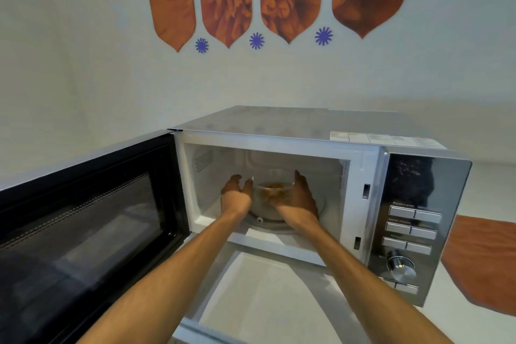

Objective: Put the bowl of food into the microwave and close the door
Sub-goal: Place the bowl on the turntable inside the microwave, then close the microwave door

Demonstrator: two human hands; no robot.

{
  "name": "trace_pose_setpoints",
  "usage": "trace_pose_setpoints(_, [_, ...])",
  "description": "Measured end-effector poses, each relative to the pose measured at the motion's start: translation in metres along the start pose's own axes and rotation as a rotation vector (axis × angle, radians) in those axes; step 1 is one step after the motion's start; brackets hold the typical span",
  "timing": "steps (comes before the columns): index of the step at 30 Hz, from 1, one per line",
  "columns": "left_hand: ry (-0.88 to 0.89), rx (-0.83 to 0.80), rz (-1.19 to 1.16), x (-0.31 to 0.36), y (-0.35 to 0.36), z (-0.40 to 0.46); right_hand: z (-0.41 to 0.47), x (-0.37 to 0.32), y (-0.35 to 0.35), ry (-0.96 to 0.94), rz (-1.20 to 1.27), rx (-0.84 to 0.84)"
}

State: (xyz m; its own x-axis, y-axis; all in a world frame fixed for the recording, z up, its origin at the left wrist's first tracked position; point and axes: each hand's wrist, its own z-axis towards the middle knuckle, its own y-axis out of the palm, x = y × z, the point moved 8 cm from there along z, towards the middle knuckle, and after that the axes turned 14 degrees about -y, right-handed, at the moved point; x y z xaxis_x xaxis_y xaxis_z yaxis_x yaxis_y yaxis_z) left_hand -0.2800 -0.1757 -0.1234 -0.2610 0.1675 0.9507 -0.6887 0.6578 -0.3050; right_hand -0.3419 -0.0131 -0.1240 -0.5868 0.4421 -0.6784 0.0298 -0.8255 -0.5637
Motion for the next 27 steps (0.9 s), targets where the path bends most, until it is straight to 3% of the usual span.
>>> trace_pose_setpoints(12, [0.467, 0.096, 0.355, 0.031, -0.108, -0.151, -0.116, -0.113, -0.044, -0.198, -0.346, -0.052])
trace_pose_setpoints(17, [0.685, 0.251, 0.696, 0.039, -0.172, -0.219, -0.172, -0.177, -0.064, -0.264, -0.527, -0.063])
trace_pose_setpoints(24, [0.580, 0.358, 1.124, 0.047, -0.269, -0.265, -0.242, -0.252, -0.088, -0.332, -0.651, -0.051])
trace_pose_setpoints(27, [0.424, 0.421, 1.221, 0.049, -0.316, -0.268, -0.261, -0.275, -0.100, -0.338, -0.687, -0.063])
